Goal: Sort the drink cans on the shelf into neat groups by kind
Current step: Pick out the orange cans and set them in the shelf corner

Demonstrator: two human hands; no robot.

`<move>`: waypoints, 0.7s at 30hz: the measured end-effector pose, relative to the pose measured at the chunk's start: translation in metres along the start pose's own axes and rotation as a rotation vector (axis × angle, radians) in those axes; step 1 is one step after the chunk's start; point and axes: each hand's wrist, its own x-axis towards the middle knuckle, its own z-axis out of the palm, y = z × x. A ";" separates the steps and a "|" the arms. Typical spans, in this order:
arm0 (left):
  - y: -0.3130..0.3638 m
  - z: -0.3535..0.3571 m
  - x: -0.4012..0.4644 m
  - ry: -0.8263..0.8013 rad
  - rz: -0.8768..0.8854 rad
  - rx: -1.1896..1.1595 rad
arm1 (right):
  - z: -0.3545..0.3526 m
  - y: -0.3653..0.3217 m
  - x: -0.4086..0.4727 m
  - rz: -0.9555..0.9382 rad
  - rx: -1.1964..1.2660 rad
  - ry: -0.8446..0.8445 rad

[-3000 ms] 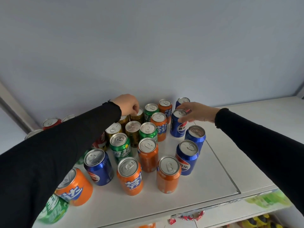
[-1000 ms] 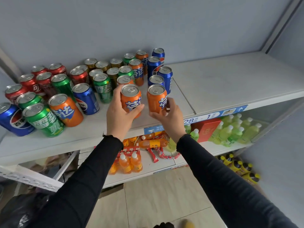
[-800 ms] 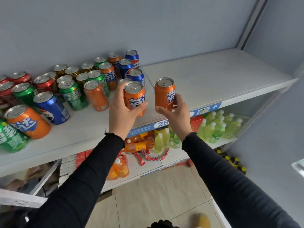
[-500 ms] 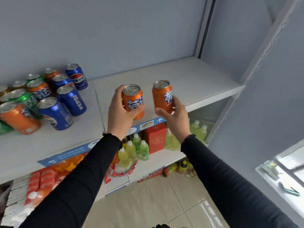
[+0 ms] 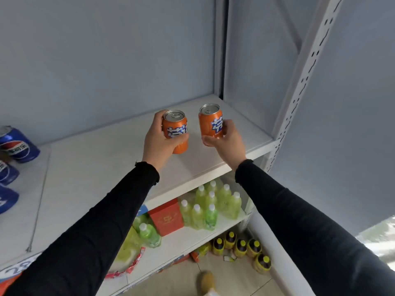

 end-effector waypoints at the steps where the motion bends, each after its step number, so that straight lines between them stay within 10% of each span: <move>1: -0.004 0.009 0.015 -0.005 0.004 0.004 | -0.002 0.004 0.018 0.001 -0.010 -0.002; 21: -0.068 0.119 0.249 -0.074 -0.060 0.122 | 0.034 0.069 0.280 -0.009 -0.062 -0.120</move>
